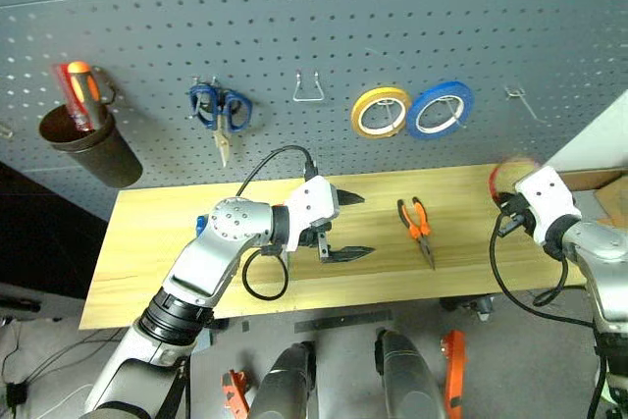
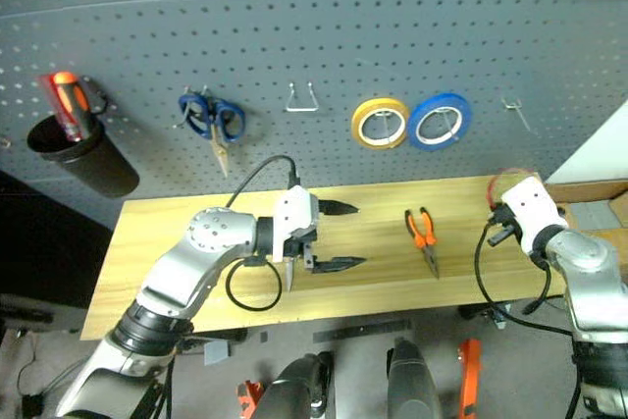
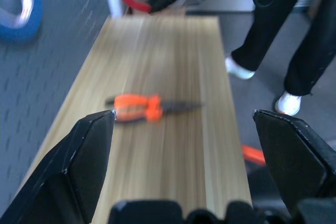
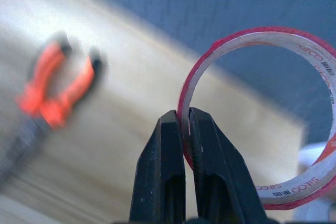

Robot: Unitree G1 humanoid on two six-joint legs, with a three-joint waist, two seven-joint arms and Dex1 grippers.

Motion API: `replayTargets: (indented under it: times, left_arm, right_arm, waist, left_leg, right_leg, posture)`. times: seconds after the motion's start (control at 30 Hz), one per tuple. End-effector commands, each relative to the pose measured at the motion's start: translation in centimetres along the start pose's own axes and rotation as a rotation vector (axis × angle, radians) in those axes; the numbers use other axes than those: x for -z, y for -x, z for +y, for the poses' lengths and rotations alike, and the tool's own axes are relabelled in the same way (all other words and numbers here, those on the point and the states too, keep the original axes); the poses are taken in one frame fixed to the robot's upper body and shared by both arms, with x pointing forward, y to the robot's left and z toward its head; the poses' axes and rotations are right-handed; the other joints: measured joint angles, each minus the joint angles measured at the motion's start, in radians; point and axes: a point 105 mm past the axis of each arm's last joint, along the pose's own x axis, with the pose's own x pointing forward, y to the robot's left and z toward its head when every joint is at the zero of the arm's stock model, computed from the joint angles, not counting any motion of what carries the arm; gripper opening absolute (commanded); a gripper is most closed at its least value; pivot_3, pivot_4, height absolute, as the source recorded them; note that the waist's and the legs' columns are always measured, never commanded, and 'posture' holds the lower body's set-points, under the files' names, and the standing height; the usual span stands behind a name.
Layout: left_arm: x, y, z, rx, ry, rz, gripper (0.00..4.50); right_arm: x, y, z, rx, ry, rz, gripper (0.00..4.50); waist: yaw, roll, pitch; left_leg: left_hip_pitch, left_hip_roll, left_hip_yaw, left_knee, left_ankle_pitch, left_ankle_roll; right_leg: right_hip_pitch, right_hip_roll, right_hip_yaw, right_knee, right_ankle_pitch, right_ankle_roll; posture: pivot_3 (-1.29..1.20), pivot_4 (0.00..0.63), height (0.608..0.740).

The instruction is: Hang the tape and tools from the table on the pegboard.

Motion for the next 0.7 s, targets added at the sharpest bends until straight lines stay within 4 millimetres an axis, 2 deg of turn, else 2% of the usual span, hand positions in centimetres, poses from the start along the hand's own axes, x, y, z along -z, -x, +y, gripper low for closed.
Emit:
replayTargets:
  times: [0.03, 0.1, 0.2, 0.47, 0.7]
  left_arm:
    - [-0.8, -0.4, -0.2, 0.018, -0.044, -0.028, 4.5]
    - [-0.8, -0.5, -0.2, 0.024, -0.047, -0.033, 4.5]
    - [-1.2, -0.8, 0.2, 0.013, -0.061, -0.05, 4.5]
    - [-2.6, -1.1, 1.7, -0.075, -0.104, -0.103, 4.5]
    - [-3.2, -0.2, 3.6, -0.242, -0.034, -0.16, 4.5]
  right_arm:
    - [-4.7, 1.7, 0.0, 0.094, 0.021, -0.13, 0.02]
    - [-5.8, 1.4, -0.4, 0.115, -0.005, -0.164, 0.02]
    - [-6.0, 0.4, -1.8, 0.142, -0.045, -0.173, 0.02]
    - [-3.6, -4.3, -6.5, 0.221, -0.146, -0.143, 0.02]
    - [-3.6, -6.8, -6.7, 0.185, -0.289, -0.194, 0.02]
  waist:
    - [-0.005, 0.0, 0.0]
    - [-0.007, 0.0, 0.0]
    - [-0.009, -0.001, 0.001]
    - [-0.011, -0.001, 0.001]
    - [-0.012, -0.001, 0.001]
  left_leg:
    - [0.0, 0.0, 0.0, 0.0, 0.0, 0.001]
    - [0.0, 0.001, 0.0, 0.0, -0.001, 0.002]
    - [0.001, 0.001, 0.001, 0.001, 0.0, 0.003]
    - [0.001, 0.002, 0.003, 0.001, 0.001, 0.003]
    - [0.0, 0.005, 0.007, 0.0, 0.003, 0.0]
  right_leg:
    - [0.0, 0.0, 0.001, 0.0, 0.001, 0.0]
    - [0.0, 0.001, 0.0, 0.0, 0.003, -0.001]
    - [0.001, 0.001, 0.001, -0.001, 0.006, -0.001]
    - [0.0, 0.002, 0.001, -0.002, 0.009, -0.003]
    - [-0.002, 0.004, 0.001, -0.003, 0.009, -0.003]
  posture:
    - [-0.28, 0.306, 0.74]
    - [-0.28, 0.307, 0.74]
    - [-0.28, 0.307, 0.74]
    - [-0.23, 0.3, 0.74]
    - [-0.21, 0.292, 0.74]
